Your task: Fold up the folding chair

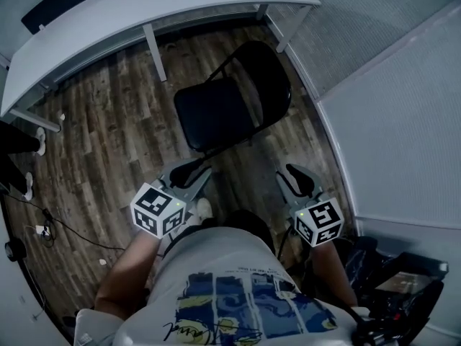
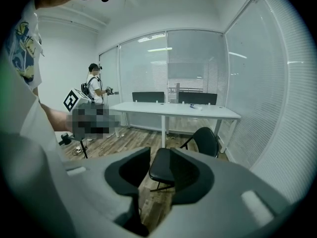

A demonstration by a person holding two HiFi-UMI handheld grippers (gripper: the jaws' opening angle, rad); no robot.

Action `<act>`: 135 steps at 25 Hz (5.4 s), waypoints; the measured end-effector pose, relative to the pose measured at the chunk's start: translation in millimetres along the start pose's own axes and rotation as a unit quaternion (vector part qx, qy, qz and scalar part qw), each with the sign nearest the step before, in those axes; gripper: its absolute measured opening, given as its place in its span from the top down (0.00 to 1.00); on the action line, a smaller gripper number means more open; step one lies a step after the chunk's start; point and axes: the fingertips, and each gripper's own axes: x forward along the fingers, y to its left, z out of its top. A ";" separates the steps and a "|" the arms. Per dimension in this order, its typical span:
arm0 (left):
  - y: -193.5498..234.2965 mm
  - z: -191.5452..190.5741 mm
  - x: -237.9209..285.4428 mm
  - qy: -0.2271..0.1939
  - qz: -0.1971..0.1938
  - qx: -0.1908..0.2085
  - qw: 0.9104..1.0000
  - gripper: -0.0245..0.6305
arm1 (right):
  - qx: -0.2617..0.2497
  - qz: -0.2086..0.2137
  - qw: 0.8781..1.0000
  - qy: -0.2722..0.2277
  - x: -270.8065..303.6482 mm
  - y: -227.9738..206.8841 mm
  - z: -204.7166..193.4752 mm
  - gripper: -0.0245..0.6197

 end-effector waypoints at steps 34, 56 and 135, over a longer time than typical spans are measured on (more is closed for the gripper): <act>115.3 -37.9 44.8 0.034 0.093 -0.090 0.991 0.68 | -0.005 0.002 0.998 0.055 135.6 -138.9 27.9 0.74; 182.1 -39.1 154.2 0.060 0.134 -0.140 0.979 0.63 | 0.029 -0.019 0.989 0.144 246.2 -299.1 -21.5 0.74; 399.9 -434.5 266.3 -0.011 0.053 -0.549 0.834 0.33 | 0.194 0.043 0.978 0.068 322.0 -285.2 -91.7 0.68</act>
